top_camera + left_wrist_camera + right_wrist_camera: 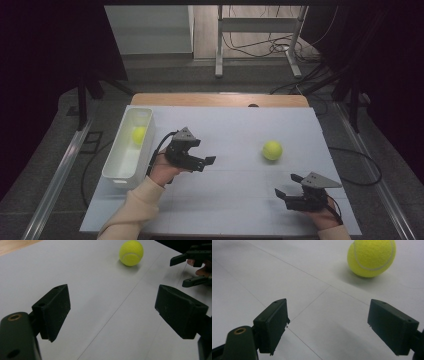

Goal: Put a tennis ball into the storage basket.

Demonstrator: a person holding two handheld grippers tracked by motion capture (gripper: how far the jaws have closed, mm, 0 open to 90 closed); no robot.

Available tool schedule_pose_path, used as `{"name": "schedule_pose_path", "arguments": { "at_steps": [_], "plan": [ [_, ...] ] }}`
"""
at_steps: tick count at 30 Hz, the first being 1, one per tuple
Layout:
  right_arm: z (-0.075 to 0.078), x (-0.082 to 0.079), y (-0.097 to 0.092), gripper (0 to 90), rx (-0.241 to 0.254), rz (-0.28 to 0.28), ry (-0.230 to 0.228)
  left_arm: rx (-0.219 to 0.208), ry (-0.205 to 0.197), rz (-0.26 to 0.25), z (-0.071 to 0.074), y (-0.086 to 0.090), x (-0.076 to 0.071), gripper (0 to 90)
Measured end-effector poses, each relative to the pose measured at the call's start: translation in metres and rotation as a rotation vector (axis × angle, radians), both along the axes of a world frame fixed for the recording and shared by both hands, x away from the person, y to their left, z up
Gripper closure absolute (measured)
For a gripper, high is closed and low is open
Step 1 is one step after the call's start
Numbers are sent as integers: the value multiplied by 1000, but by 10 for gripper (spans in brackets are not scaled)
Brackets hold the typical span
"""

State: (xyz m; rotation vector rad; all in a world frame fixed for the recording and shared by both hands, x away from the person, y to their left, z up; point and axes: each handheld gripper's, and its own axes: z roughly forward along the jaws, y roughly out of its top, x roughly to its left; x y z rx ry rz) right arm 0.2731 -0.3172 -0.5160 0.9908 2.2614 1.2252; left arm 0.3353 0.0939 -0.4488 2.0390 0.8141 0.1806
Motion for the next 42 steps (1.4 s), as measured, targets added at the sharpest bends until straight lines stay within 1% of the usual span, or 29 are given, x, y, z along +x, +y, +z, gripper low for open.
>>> {"name": "schedule_pose_path", "arguments": {
  "at_steps": [4,8,11,12,13,16,18,27,36,41,42],
  "plan": [
    [0,0,0,172,5,2,-1,-3,0,1,-1,-5,2,136],
    [0,0,0,172,7,3,-4,-8,3,-2,-4,-14,6,137],
    [0,0,0,173,7,3,-5,-5,6,-9,-6,-18,8,137],
    [0,0,0,172,8,3,-5,-1,8,-16,-7,-23,9,137],
    [0,0,0,172,8,3,-5,-1,8,-16,-7,-23,9,136],
    [1,0,0,172,8,3,-5,11,5,-27,-9,-32,12,137],
    [0,0,0,172,7,5,-6,9,2,-31,-10,-35,14,137],
    [0,0,0,173,6,5,-6,14,8,-39,-13,-46,20,137],
    [1,-1,0,173,5,4,-5,31,13,-52,-16,-59,25,137],
    [1,-1,0,173,4,4,-5,53,12,-64,-17,-69,28,136],
    [1,-1,0,173,4,3,-5,50,12,-63,-17,-71,29,137]
  ]
}}
